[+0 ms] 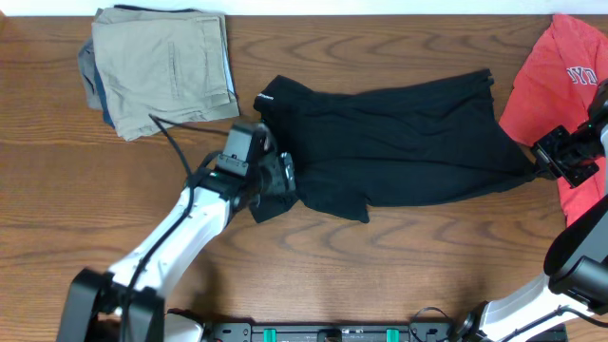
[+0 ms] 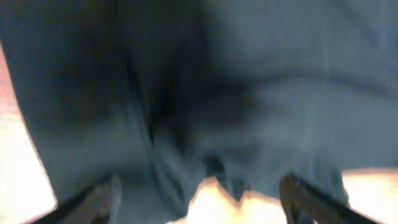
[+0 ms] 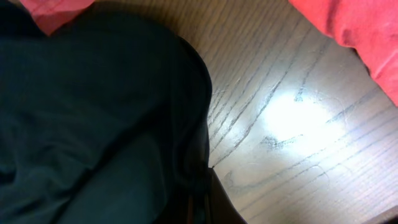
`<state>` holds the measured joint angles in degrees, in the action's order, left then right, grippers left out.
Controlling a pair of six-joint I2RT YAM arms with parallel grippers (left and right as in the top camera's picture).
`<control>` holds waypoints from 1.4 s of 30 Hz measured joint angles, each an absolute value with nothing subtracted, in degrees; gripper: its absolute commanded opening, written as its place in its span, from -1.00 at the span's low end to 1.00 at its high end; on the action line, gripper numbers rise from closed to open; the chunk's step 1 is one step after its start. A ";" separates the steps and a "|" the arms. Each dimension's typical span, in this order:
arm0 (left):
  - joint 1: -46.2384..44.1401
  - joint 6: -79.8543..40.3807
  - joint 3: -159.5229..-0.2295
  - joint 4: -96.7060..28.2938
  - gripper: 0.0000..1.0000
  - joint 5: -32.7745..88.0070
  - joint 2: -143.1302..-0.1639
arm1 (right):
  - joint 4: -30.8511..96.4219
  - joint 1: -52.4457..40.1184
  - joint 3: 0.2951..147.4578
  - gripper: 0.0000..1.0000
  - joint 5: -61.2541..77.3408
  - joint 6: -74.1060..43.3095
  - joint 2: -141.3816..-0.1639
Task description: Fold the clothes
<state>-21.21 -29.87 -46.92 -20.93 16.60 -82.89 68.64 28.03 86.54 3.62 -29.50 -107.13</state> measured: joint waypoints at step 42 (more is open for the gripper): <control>-40.71 -31.22 -49.15 -14.35 -0.88 -2.02 -98.91 | 69.56 28.03 86.56 -0.97 2.98 -29.54 -107.13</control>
<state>-40.71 -31.22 -49.15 -14.35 -2.02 -98.91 69.56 28.03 86.56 2.98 -29.54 -107.13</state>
